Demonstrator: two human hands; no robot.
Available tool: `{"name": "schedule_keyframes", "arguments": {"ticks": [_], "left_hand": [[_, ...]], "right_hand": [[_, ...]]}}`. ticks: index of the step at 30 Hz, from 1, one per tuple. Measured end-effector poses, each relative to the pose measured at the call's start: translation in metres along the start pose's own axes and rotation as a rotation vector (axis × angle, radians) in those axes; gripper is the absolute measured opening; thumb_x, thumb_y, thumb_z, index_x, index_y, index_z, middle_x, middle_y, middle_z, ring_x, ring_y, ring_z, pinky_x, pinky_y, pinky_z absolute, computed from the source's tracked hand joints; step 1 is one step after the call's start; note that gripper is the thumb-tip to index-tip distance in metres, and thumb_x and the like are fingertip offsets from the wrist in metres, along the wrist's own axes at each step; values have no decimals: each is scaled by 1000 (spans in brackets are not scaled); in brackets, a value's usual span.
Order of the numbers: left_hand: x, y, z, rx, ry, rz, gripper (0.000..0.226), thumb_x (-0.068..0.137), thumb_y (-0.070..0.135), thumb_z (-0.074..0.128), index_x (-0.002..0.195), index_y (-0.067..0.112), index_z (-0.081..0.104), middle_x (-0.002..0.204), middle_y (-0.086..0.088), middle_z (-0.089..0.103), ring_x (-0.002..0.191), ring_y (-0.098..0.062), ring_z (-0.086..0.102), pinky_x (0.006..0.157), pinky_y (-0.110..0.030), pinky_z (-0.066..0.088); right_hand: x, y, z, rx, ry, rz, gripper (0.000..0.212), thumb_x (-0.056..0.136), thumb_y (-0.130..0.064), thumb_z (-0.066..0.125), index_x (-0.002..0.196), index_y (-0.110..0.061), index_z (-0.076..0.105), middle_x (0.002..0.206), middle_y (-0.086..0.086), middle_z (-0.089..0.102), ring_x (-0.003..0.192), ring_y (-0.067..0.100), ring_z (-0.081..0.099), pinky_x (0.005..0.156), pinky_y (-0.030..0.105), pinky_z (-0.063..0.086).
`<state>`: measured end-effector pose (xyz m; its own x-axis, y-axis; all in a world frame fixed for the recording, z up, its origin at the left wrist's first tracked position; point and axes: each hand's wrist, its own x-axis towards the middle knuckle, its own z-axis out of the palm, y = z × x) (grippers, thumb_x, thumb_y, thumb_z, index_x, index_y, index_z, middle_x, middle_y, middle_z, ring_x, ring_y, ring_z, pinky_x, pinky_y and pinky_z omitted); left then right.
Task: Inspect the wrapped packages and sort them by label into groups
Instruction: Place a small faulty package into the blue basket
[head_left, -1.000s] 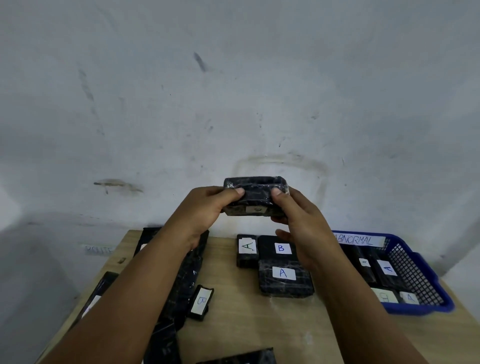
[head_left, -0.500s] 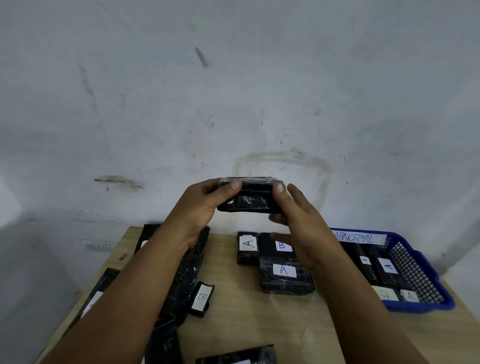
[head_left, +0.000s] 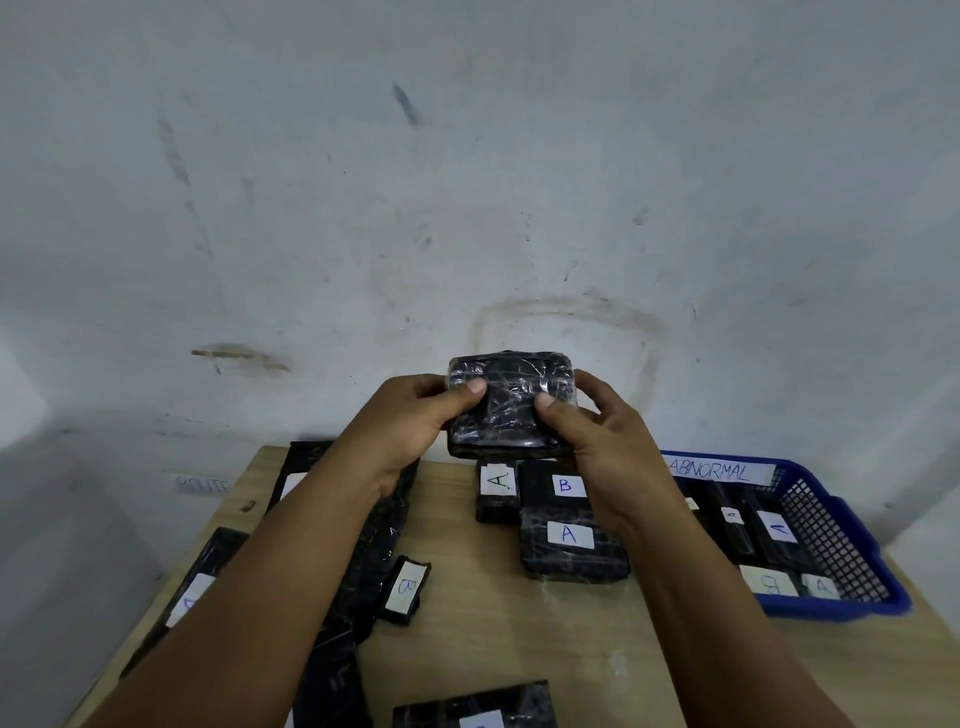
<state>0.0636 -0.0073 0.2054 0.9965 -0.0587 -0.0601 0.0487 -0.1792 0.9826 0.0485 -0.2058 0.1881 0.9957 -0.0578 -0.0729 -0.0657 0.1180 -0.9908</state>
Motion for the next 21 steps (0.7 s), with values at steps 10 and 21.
{"name": "schedule_keyframes", "arguments": {"ticks": [10, 21], "left_hand": [[0, 2, -2, -24, -61, 90, 44, 67, 59, 73, 102, 32, 77, 99, 12, 79, 97, -1, 72, 96, -27, 47], [1, -7, -3, 80, 55, 356, 42, 84, 21, 81, 121, 33, 67, 108, 9, 75, 106, 3, 66, 85, -5, 44]], "right_hand": [[1, -1, -1, 69, -18, -40, 26, 95, -23, 73, 114, -4, 74, 104, 18, 79, 100, 36, 77, 97, 55, 59], [-5, -13, 5, -101, -8, 169, 59, 88, -75, 59, 127, -32, 67, 119, -1, 73, 108, 20, 68, 92, 47, 55]]}}
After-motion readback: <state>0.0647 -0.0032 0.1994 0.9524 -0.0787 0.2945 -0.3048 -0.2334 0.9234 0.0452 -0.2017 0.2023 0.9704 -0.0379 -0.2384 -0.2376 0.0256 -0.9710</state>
